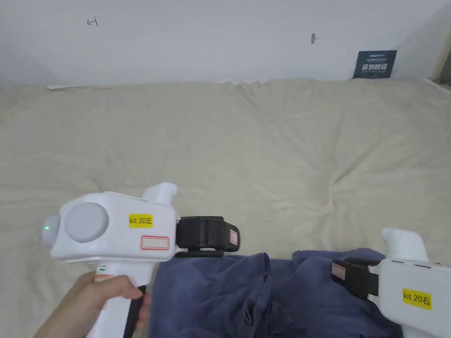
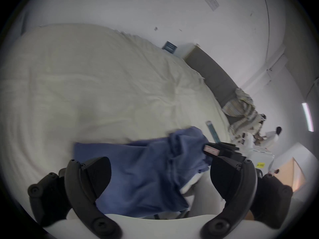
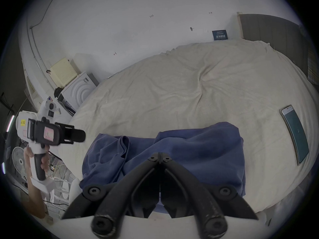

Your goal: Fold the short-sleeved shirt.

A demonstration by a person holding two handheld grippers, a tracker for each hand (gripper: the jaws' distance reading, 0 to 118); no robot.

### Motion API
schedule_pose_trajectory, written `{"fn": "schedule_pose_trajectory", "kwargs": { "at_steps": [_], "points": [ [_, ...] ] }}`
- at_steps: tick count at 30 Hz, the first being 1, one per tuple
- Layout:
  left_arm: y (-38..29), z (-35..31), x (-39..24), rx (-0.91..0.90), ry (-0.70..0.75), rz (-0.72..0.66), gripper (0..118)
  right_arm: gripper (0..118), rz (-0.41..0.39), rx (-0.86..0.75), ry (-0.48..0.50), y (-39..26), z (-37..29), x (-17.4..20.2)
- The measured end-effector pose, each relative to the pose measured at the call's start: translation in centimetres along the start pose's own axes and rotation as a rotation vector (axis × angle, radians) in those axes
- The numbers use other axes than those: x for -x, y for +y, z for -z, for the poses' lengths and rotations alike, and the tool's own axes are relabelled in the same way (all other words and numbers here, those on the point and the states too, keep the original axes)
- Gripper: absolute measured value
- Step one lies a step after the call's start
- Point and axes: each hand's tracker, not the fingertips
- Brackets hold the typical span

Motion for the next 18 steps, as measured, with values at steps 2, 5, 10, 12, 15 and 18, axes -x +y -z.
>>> {"fn": "schedule_pose_trajectory", "kwargs": {
  "at_steps": [2,5,10,12,15,18],
  "points": [
    [-0.4,-0.4,1.0,-0.003,0.075,0.0,77,0,0.0,-0.006,-0.003,-0.1,-0.1,-0.2],
    [-2.2,0.7,1.0,0.048,0.175,-0.005,5,0,0.014,-0.009,0.005,-0.4,-0.3,-0.7],
    [-4.0,4.8,1.5,0.151,0.102,-0.003,0,0,0.006,-0.005,-0.006,-0.6,-0.6,-1.4],
    [-5.1,6.1,0.1,0.186,0.095,0.025,0,0,0.007,-0.004,-0.01,-0.5,-0.7,-1.7],
    [-6.0,7.9,-1.7,0.222,0.128,0.072,0,0,0.007,-0.011,-0.015,-0.4,-1.1,-2.3],
    [-6.4,8.6,-3.3,0.247,0.085,0.104,0,0,0.013,-0.013,-0.022,-0.7,-1.4,-2.2]
  ]
}}
